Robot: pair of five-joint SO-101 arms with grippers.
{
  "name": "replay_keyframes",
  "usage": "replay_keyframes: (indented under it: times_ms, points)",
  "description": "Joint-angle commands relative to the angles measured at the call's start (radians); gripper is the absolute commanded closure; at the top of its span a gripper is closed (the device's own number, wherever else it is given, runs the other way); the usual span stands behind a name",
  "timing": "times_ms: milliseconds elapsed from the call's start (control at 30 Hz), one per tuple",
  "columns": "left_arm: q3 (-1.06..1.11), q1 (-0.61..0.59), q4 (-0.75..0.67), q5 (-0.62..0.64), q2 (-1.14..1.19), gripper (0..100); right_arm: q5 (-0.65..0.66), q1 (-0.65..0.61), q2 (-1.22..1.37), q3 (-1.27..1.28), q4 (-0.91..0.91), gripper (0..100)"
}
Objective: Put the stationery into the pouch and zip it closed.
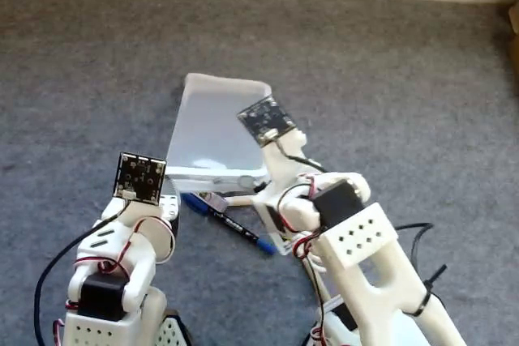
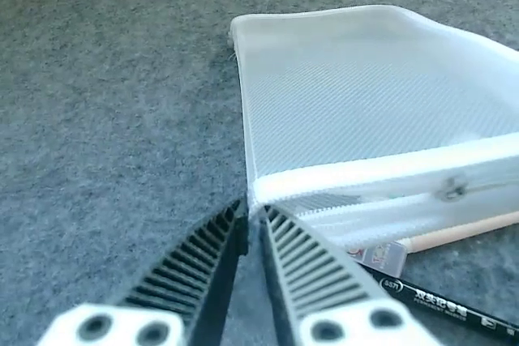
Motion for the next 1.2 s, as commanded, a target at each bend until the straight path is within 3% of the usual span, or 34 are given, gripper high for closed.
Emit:
replay_keyframes:
  times_ms: [0, 700, 933, 1167]
  points:
    - [-0.048, -0.031, -0.02, -0.005, -0.004, 99, 0.012, 0.073, -0.088, -0.012, 0.012, 99.5]
    - [-0.051, -0.031, 0.0, -0.005, -0.004, 99, 0.044, 0.245, -0.202, -0.007, 0.042, 99.5]
    - [-0.067, -0.031, 0.0, -0.005, -0.004, 98, 0.041, 0.104, -0.203, -0.044, 0.137, 99.5]
    - [-0.068, -0.031, 0.0, 0.072, -0.004, 83, 0.038, 0.016, -0.203, -0.09, 0.196, 99.5]
